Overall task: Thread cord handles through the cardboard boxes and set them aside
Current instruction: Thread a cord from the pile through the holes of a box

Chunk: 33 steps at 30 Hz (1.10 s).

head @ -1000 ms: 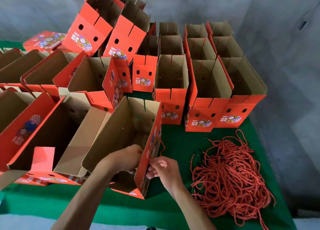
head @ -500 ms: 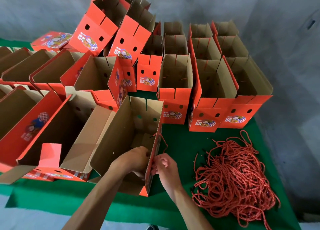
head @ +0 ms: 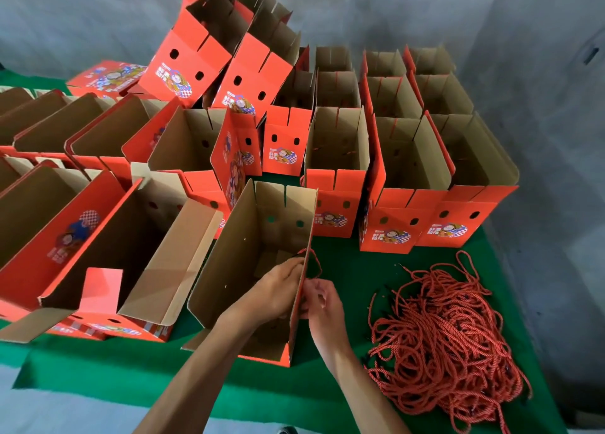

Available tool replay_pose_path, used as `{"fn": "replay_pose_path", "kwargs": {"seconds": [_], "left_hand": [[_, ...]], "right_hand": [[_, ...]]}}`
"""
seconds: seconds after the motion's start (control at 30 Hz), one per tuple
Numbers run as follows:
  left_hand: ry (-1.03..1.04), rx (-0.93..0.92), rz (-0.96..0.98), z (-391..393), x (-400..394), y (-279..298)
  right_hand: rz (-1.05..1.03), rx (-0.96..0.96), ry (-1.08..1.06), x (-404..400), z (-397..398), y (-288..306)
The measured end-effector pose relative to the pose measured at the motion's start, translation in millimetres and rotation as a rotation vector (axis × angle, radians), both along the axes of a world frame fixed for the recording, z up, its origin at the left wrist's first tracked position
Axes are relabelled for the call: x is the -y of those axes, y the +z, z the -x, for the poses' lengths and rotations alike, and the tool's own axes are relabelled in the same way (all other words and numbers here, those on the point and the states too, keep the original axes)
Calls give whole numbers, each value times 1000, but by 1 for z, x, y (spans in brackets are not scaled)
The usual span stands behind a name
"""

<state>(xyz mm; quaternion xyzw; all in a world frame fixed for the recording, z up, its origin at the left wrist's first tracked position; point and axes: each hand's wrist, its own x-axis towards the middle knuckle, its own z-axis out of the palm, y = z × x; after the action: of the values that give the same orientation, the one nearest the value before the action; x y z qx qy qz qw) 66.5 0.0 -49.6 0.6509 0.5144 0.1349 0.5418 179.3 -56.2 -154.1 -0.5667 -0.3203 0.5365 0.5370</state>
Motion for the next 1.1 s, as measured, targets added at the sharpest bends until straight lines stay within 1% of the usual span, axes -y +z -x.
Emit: {"fn": "replay_pose_path", "kwargs": {"seconds": [0.07,0.13,0.3,0.4,0.5,0.6,0.67,0.73,0.8,0.83,0.9,0.93,1.0,1.1], "left_hand": [[21,-16,11,-8,3,2],[-1,-26,39,-17,6,2],[-55,54,134,-49,11,3],[-111,57,53,-75,18,0],[-196,81,-16,-92,24,2],[-236,17,-141,-94,12,12],[-191,2,-255,-92,-1,26],[-106,-33,-409,-89,-15,42],[-9,-58,-550,-87,-28,57],[28,-62,-600,-86,-34,62],[85,-72,-670,-84,-47,69],[113,-74,-692,-84,-54,72],[180,-83,-724,-79,-70,78],[235,-121,-718,-67,-100,85]], "right_hand": [[-12,-16,-19,-5,-9,7],[-36,-22,-64,-9,-21,16],[-96,14,-219,-10,-52,24],[-104,28,-300,-7,-74,21],[-101,66,-297,-5,-97,14],[-89,207,-256,-6,-118,1],[-26,372,-242,-10,-127,-12],[108,583,-194,-14,-133,-29],[250,802,-70,-17,-137,-48],[329,867,5,-17,-138,-55],[492,959,121,-17,-137,-69],[538,996,152,-17,-137,-75],[574,1054,164,-18,-137,-77],[597,1077,233,-26,-140,-74]]}}
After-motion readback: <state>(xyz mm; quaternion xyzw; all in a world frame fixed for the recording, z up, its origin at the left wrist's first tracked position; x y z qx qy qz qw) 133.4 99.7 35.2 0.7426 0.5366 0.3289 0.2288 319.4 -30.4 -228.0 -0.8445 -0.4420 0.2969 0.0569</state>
